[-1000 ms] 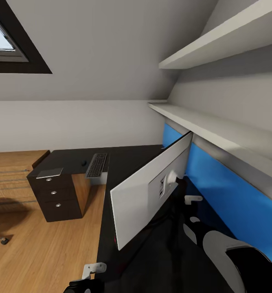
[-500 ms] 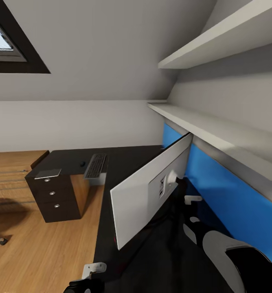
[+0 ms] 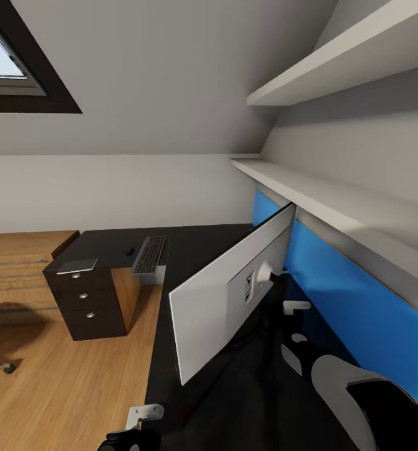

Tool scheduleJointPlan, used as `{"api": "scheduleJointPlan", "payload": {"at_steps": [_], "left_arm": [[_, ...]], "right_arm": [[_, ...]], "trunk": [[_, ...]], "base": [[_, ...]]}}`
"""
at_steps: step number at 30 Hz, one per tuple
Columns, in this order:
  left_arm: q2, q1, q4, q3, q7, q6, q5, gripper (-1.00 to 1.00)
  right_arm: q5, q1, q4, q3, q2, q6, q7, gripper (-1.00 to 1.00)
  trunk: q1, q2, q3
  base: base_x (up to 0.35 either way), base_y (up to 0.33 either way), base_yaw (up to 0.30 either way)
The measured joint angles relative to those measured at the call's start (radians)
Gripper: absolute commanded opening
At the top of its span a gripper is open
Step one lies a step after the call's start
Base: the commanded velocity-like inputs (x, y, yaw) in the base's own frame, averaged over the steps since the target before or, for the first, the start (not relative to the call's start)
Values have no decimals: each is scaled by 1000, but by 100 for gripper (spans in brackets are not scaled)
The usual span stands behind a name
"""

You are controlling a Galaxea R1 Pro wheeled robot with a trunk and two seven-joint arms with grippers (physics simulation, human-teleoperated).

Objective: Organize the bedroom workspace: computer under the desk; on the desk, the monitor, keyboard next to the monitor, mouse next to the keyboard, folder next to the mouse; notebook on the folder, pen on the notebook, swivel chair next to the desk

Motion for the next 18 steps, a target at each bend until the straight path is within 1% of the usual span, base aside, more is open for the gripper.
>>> {"api": "scheduleJointPlan", "payload": {"at_steps": [3, 7, 8, 9, 10, 14, 18], "left_arm": [[0, 0, 0, 0, 0, 0, 0, 100], [0, 0, 0, 0, 0, 0, 0, 100], [0, 0, 0, 0, 0, 0, 0, 100], [0, 0, 0, 1, 0, 0, 0, 100], [0, 0, 0, 1, 0, 0, 0, 100], [0, -1, 0, 1, 0, 0, 0, 100], [0, 0, 0, 1, 0, 0, 0, 100]], "right_arm": [[0, 0, 0, 0, 0, 0, 0, -100], [-2, 0, 0, 4, 0, -1, -1, -100], [3, 0, 0, -6, 0, 0, 0, -100], [-3, 0, 1, -3, 0, -1, -1, -100], [1, 0, 0, -8, 0, 0, 0, -100], [2, 0, 1, 5, 0, 0, 0, -100], [-1, 0, 1, -7, 0, -1, 0, -100]], "trunk": [[0, 0, 0], [0, 0, 0], [0, 0, 0], [0, 0, 0], [0, 0, 0], [0, 0, 0], [0, 0, 0]], "base": [[0, -59, 0], [0, -145, 0], [0, -58, 0], [0, -36, 0], [0, -62, 0], [44, -137, 0], [31, -67, 0]]}}
